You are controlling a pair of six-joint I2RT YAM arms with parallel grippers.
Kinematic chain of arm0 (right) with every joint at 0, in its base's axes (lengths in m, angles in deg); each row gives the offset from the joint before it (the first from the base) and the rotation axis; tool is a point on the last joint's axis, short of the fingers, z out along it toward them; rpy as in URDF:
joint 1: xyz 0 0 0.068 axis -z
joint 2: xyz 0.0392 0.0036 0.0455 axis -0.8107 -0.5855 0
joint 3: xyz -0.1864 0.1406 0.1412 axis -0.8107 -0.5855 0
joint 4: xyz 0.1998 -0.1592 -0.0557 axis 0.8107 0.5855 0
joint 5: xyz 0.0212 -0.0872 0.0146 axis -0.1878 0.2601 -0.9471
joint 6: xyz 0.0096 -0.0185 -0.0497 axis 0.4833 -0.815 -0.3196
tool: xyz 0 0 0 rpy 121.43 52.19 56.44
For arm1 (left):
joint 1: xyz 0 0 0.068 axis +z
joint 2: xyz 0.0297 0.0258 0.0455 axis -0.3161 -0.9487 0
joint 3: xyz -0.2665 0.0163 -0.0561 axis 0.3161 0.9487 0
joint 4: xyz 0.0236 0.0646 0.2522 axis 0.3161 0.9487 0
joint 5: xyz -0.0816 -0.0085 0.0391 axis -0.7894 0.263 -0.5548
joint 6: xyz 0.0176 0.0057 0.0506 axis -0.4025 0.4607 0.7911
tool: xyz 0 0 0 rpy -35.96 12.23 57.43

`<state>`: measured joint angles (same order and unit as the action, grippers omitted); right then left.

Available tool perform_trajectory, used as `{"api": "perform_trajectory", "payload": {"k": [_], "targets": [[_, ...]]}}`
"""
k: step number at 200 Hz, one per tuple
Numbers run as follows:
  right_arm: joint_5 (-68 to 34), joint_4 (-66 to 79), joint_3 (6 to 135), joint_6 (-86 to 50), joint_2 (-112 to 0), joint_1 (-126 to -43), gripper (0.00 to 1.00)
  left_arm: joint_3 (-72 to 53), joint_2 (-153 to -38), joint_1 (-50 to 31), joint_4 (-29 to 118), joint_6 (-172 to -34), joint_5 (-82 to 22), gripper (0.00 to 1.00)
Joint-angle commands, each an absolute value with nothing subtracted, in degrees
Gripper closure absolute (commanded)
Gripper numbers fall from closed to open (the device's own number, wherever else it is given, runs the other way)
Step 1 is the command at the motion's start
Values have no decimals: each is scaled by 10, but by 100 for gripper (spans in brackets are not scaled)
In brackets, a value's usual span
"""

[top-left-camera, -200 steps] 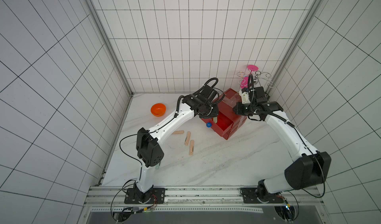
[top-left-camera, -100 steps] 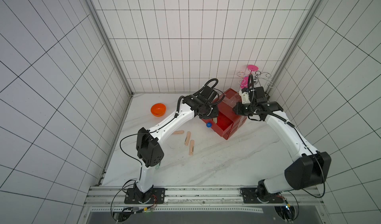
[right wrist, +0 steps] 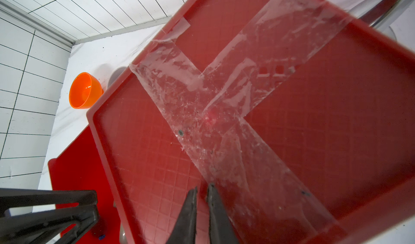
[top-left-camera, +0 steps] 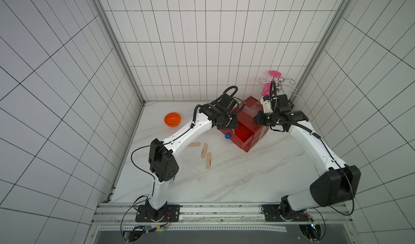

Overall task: Place the fruit knives into the drawer by color
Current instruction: Place the fruit knife in the drawer, then pick up the fruit knife from the center of the board.

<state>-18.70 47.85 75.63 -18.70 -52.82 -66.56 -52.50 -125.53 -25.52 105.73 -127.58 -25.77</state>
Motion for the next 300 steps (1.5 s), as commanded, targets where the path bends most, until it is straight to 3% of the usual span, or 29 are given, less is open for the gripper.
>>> {"api": "perform_trajectory", "payload": {"k": [1, 57, 111, 157, 223, 300], "targets": [[-172, 583, 709, -195, -559, -666, 86, -529, -1261, -256, 1049, -1279, -250, 68], [-172, 583, 710, -194, -559, -666, 86, -632, -1264, -243, 1107, -1259, -232, 68], [-171, 580, 705, -192, -561, -666, 86, -612, -1188, -219, 1123, -1243, -192, 68], [-164, 580, 700, -192, -554, -665, 86, -444, -1067, -165, 1080, -1231, -169, 67], [-164, 586, 701, -195, -554, -665, 86, -196, -914, -5, 1070, -1188, -186, 67], [-168, 586, 699, -196, -552, -665, 86, -99, -903, 110, 1102, -1145, -158, 67]]}}
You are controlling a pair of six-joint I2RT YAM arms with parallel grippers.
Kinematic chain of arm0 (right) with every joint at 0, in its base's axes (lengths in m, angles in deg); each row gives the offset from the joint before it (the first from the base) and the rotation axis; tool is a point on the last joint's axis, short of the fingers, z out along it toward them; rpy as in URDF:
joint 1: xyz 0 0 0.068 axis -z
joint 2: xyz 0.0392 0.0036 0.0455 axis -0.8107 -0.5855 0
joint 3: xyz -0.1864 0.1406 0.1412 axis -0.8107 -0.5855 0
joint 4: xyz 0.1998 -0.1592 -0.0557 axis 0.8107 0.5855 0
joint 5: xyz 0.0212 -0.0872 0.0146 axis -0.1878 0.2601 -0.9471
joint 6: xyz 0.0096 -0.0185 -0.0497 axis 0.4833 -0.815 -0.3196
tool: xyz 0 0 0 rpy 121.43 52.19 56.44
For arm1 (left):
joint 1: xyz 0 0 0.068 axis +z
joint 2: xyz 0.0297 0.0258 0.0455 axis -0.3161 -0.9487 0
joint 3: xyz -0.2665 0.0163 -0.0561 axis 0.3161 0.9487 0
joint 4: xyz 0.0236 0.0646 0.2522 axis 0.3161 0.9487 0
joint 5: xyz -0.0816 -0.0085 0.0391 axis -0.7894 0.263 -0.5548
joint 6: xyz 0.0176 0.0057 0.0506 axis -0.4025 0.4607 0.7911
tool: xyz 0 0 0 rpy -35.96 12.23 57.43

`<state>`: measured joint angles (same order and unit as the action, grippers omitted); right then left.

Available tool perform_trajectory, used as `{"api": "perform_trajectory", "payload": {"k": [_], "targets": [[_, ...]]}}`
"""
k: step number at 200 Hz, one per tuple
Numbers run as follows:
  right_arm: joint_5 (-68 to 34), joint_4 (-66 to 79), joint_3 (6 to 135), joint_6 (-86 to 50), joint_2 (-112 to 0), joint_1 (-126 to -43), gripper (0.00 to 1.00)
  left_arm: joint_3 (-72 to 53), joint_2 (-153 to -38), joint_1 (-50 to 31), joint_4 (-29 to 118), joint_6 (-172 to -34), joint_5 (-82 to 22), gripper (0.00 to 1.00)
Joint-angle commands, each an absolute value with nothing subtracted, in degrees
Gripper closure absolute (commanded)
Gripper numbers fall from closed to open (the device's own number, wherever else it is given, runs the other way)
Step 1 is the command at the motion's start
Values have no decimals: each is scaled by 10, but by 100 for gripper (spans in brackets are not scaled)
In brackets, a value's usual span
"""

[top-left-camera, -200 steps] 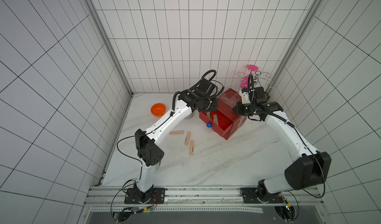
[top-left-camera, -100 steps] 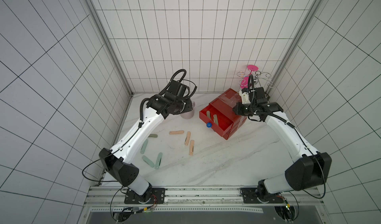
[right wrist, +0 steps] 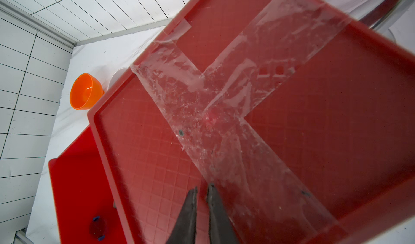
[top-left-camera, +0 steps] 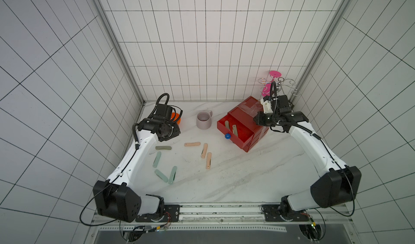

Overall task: Place the fruit knives into the drawer by color
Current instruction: Pick up the fruit knife from the center of the board.

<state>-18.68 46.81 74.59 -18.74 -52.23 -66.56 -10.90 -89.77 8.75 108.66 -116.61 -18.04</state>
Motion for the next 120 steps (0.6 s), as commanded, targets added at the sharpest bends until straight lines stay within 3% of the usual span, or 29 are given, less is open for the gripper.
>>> {"api": "perform_trajectory", "payload": {"k": [1, 120], "targets": [[-168, 586, 699, -196, -552, -665, 86, -99, -904, 110, 1102, -1144, -158, 67], [-177, 580, 693, -199, -545, -664, 85, -46, -1020, 174, 1051, -1153, -157, 59]]}}
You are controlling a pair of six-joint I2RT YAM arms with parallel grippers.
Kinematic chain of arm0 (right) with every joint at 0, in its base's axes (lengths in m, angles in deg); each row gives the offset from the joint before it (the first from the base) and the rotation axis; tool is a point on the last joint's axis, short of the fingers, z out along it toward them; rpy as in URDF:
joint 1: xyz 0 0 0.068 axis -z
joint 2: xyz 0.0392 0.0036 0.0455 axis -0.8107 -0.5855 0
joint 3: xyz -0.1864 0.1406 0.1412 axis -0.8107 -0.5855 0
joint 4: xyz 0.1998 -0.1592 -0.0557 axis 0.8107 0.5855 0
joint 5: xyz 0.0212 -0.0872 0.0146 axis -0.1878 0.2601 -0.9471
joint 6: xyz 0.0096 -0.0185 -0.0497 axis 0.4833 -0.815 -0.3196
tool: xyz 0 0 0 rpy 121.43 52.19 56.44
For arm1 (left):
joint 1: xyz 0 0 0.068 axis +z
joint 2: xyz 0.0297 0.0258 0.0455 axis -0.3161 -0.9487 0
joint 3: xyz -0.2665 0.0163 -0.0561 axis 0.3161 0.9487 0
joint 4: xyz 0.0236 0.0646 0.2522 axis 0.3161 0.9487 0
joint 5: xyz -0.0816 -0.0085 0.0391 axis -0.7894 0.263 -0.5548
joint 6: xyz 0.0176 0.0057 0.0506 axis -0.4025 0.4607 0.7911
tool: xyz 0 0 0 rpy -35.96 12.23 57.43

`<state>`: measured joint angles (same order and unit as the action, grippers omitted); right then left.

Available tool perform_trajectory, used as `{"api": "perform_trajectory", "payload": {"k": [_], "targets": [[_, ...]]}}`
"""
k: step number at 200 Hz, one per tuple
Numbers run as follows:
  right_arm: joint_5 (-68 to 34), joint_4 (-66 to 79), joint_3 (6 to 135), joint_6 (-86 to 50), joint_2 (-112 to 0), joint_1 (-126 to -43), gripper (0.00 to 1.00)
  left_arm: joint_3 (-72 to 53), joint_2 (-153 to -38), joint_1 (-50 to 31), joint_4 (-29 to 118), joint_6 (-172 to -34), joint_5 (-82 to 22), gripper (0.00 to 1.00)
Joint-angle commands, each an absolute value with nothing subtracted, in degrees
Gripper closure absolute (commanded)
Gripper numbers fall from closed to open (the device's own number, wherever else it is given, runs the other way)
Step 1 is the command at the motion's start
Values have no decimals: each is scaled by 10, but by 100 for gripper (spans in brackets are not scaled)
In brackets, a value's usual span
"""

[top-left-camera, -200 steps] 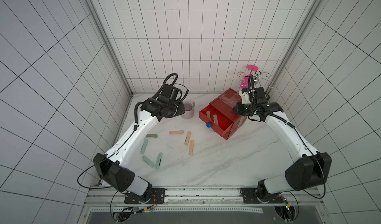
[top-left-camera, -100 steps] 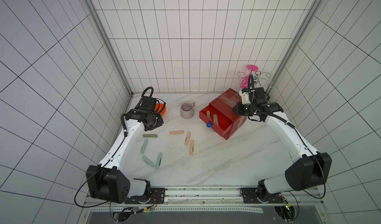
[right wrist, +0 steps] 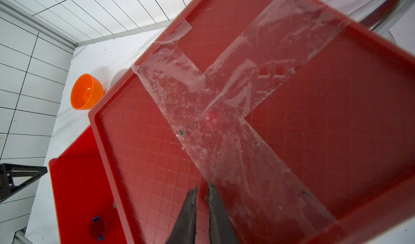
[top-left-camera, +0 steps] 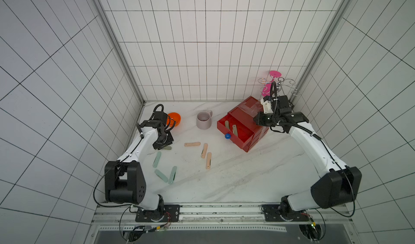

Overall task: Place the fruit knives into the drawer by color
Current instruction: Pick up the fruit knife from the center of the board.

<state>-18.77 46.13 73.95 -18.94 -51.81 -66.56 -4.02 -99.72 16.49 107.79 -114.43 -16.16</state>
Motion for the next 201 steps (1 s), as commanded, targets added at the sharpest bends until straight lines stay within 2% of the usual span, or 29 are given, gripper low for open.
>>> {"api": "perform_trajectory", "payload": {"k": [1, 31, 150, 201], "targets": [[-177, 580, 693, -199, -545, -664, 85, -46, -1021, 174, 1050, -1154, -158, 59], [-183, 578, 689, -199, -543, -664, 85, -52, -1056, 186, 1036, -1162, -159, 54], [-195, 575, 680, -199, -544, -663, 84, -88, -1166, 212, 986, -1195, -190, 53], [-197, 573, 681, -200, -549, -662, 83, -87, -1179, 215, 975, -1210, -201, 47]]}}
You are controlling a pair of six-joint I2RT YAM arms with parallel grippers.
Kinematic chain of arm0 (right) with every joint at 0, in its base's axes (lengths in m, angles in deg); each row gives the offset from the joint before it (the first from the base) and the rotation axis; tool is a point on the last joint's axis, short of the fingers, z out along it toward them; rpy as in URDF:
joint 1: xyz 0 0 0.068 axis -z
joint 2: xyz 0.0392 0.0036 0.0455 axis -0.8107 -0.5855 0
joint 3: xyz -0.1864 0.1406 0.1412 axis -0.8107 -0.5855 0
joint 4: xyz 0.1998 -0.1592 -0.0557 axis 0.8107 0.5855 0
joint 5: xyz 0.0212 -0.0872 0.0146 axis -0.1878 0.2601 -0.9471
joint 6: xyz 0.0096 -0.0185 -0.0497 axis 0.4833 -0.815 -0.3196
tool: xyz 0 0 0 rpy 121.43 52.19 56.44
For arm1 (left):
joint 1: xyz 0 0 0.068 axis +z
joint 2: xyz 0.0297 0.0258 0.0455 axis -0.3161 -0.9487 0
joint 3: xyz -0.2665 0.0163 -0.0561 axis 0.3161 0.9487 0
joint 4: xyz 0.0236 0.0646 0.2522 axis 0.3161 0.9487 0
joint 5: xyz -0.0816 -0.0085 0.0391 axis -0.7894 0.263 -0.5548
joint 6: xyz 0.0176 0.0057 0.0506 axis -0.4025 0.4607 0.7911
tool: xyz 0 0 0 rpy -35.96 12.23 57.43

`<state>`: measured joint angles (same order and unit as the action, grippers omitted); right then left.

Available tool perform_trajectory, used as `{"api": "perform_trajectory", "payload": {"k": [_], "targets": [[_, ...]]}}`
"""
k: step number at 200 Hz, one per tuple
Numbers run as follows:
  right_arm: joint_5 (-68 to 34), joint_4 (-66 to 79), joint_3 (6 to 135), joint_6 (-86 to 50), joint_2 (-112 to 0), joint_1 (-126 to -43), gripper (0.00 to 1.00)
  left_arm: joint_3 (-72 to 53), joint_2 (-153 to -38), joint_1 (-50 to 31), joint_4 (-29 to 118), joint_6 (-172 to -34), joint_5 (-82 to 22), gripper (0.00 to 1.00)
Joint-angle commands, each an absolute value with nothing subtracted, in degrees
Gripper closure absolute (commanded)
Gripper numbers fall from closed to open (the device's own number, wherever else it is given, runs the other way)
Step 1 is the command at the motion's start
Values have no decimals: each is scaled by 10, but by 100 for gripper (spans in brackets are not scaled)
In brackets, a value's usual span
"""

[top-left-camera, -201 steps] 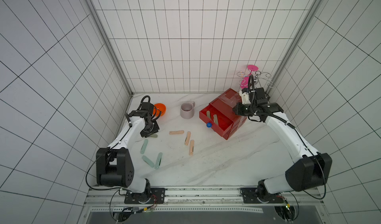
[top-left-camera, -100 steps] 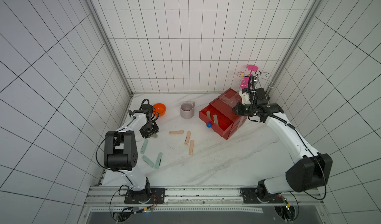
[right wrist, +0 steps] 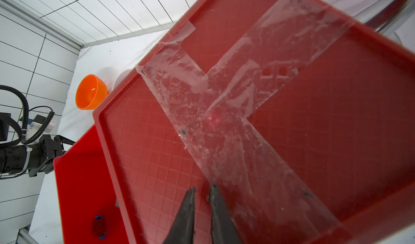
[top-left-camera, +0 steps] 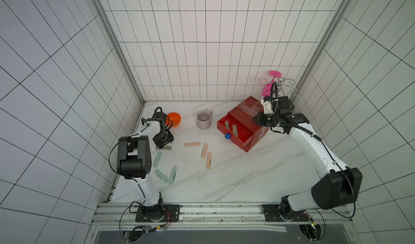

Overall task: Place the fruit knives into the drawer by color
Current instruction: Pick up the fruit knife from the center of the board.

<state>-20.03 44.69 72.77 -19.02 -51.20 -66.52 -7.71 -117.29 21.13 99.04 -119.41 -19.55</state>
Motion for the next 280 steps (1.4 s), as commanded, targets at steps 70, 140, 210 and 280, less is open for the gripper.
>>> {"api": "perform_trajectory", "payload": {"k": [70, 140, 210, 280], "targets": [[-199, 572, 680, -200, -544, -661, 83, -77, -1180, 220, 971, -1235, -194, 45], [-203, 570, 678, -198, -543, -661, 83, -49, -1163, 222, 963, -1246, -190, 44], [-203, 567, 675, -197, -545, -661, 83, -41, -1176, 232, 956, -1239, -189, 44], [-196, 567, 675, -197, -542, -660, 83, -40, -1191, 234, 953, -1226, -193, 54]]}}
